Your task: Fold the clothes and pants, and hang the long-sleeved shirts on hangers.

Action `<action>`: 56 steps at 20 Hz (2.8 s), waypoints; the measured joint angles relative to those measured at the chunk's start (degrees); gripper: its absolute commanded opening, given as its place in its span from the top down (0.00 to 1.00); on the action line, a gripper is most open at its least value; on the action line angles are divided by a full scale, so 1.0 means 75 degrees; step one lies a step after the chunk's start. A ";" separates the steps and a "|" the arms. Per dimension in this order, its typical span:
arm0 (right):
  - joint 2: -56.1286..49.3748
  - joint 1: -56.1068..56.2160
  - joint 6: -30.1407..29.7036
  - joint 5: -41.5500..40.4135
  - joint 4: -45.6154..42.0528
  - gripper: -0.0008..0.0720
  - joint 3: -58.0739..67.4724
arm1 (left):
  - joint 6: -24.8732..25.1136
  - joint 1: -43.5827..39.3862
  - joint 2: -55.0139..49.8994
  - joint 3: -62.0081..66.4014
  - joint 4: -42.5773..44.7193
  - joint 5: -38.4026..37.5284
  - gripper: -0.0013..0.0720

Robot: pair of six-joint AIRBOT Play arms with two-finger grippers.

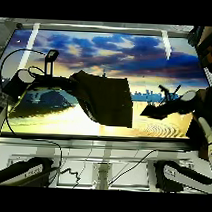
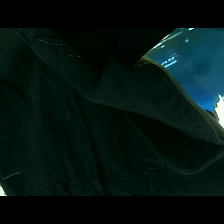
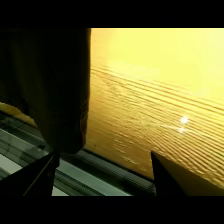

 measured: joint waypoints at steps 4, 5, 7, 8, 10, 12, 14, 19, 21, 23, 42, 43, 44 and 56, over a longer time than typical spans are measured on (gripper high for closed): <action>-0.0017 0.0930 0.0393 -0.0953 0.0592 0.38 -0.0755 | 0.0000 0.0000 -0.0099 0.0026 0.0029 0.0044 0.96; -0.0047 0.1204 0.0571 -0.1233 0.0670 0.43 -0.0836 | 0.0000 0.0000 -0.0122 0.0026 0.0035 0.0052 0.96; -0.0137 0.1702 0.0903 -0.1708 0.0749 0.49 -0.0933 | 0.0000 0.0000 -0.0169 0.0026 0.0035 0.0061 0.96; -0.0184 0.1912 0.1017 -0.1903 0.0784 0.78 -0.0962 | 0.0000 0.0000 -0.0198 0.0026 0.0044 0.0064 0.96; -0.0248 0.2224 0.1198 -0.2200 0.0799 0.93 -0.1003 | 0.0000 0.0000 -0.0256 0.0026 0.0041 0.0157 0.96; -0.0239 0.2398 0.1274 -0.2311 0.0781 0.93 -0.1023 | -0.0105 0.0000 -0.0321 0.0029 0.0035 0.0417 0.97; -0.0102 0.2489 0.1332 -0.2320 0.0708 0.93 -0.1035 | -0.0367 0.0000 -0.0388 0.0055 0.0020 0.0807 0.97; 0.0915 0.3302 0.1524 -0.2500 0.0930 0.93 -0.1183 | -0.0694 -0.0102 -0.0886 0.0595 0.0012 0.1352 0.97; 0.1443 0.4188 0.2055 -0.3150 0.1134 0.93 -0.1405 | -0.0784 -0.0280 -0.1259 0.1049 -0.0012 0.1483 0.97; 0.1833 0.5345 0.3002 -0.4202 0.1303 0.93 -0.1606 | -0.0819 -0.0580 -0.1664 0.1600 -0.0026 0.1556 0.97; 0.0318 1.0264 0.7417 -1.0596 0.1396 0.93 -0.0580 | 0.0216 -0.3034 -0.2500 0.3949 -0.1003 0.2221 0.96; 0.0201 1.0267 0.7364 -1.0637 0.1358 0.93 -0.0446 | 0.0391 -0.3048 -0.2512 0.3963 -0.1043 0.2267 0.96; 0.0105 1.0270 0.7326 -1.0666 0.1341 0.92 -0.0353 | 0.0504 -0.3040 -0.2527 0.3975 -0.1043 0.2285 0.96; 0.0195 0.9530 0.6869 -1.0133 0.0236 0.05 -0.0102 | 0.0790 -0.1746 -0.2320 0.4001 -0.1043 0.1999 0.27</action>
